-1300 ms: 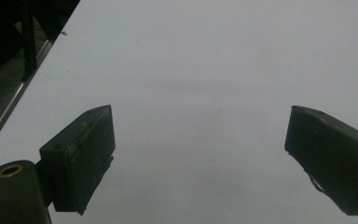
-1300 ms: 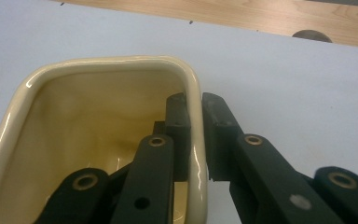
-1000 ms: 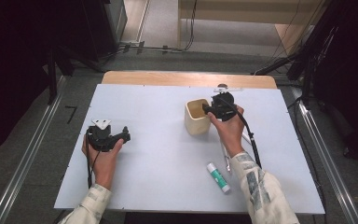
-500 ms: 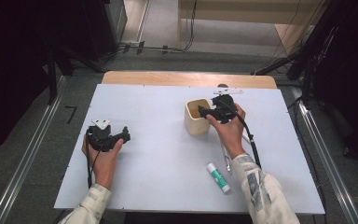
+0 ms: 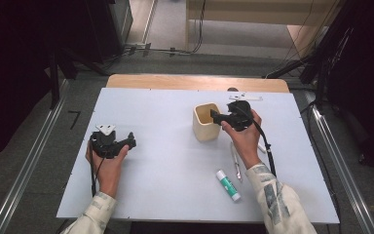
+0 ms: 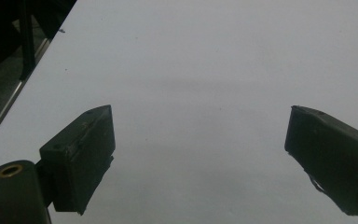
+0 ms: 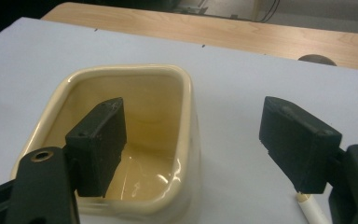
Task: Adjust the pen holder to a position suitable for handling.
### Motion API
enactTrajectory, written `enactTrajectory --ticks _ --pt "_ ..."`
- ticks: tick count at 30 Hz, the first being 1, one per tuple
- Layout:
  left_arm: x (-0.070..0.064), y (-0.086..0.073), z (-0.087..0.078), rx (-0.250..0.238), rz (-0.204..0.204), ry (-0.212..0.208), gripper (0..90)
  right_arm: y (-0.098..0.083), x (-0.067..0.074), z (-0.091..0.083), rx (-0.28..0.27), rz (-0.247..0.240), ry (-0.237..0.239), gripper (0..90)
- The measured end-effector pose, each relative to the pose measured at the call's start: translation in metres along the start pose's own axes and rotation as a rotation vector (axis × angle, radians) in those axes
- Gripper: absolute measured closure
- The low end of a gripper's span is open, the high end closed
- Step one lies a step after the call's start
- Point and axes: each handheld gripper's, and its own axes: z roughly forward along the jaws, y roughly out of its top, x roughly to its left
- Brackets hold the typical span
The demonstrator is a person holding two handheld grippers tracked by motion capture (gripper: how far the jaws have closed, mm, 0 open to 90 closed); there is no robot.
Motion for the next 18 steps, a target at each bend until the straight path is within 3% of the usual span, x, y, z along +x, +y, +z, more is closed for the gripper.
enactTrajectory --ticks 18 --pt "-0.002 -0.001 -0.001 -0.004 0.004 0.005 9.4 -0.007 -0.022 -0.029 -0.057 0.023 0.016 20.7"
